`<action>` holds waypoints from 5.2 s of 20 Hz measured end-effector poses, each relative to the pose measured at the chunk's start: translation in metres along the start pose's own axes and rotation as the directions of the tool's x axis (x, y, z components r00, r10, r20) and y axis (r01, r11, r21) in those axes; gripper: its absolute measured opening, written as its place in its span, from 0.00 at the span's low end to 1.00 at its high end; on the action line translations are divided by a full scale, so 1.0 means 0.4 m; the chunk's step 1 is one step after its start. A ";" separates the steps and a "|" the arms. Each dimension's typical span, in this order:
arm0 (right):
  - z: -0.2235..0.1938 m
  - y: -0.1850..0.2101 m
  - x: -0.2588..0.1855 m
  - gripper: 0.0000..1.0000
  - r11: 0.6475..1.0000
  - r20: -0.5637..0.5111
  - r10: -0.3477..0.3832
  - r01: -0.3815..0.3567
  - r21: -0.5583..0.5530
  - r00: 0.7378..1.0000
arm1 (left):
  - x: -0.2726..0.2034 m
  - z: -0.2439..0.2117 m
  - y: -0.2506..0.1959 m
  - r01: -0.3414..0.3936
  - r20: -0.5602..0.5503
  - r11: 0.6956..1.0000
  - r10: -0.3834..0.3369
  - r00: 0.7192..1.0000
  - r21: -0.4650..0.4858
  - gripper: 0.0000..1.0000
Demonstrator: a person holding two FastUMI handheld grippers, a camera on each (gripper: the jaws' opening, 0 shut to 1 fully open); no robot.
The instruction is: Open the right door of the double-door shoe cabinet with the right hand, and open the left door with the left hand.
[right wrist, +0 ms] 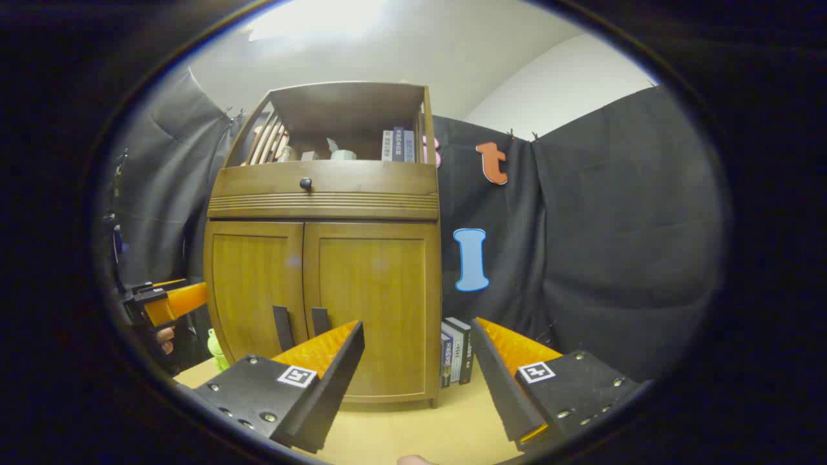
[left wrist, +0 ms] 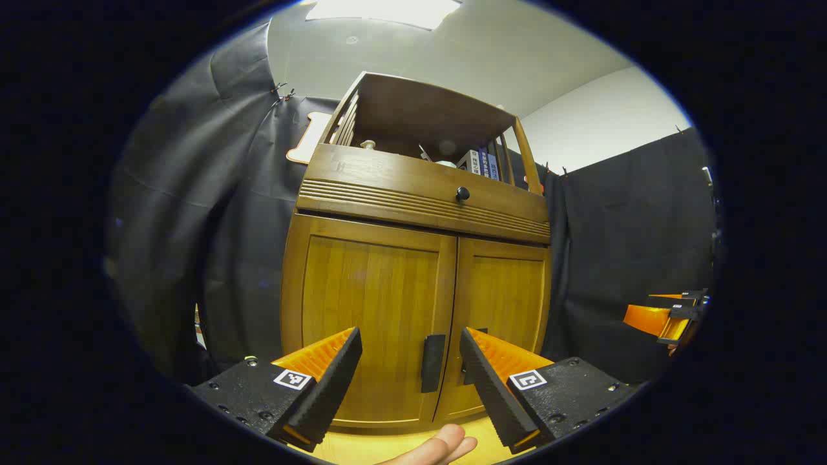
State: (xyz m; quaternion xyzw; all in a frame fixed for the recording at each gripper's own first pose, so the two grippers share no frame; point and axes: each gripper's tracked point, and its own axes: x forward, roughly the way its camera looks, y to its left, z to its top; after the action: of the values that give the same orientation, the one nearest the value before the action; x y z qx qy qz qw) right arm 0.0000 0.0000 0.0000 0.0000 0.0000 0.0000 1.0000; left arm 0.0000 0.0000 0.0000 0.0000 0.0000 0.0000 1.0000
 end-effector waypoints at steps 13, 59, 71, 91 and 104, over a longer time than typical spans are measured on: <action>0.040 0.048 0.003 0.94 0.994 0.007 -0.006 0.006 -0.112 1.000 | -0.020 0.018 0.010 0.001 0.033 1.000 -0.001 0.999 0.002 0.92; -0.261 0.405 0.319 0.26 0.873 -0.228 0.486 -0.456 0.173 0.844 | 0.118 -0.104 0.065 -0.096 -0.082 0.995 0.097 0.992 0.015 0.92; -0.241 0.317 0.228 0.26 0.870 -0.255 0.493 -0.465 0.166 0.832 | 0.138 -0.153 0.009 -0.083 -0.122 0.993 0.093 0.988 0.088 0.95; -0.227 0.086 0.101 0.27 0.915 -0.287 0.404 -0.382 0.131 0.869 | 0.150 -0.174 -0.023 -0.074 -0.133 0.993 0.085 0.987 0.088 0.95; -0.249 -0.258 0.144 0.01 0.997 -0.252 0.076 -0.078 0.003 0.965 | 0.141 -0.191 -0.093 -0.023 -0.138 0.993 0.039 0.990 0.114 0.96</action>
State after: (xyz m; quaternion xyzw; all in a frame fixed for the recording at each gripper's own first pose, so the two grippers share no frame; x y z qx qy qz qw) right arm 0.0576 -0.1032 -0.0994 -0.0036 0.1269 0.0387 0.9912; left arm 0.0565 -0.0374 -0.0766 0.0561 0.0703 0.0154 0.9958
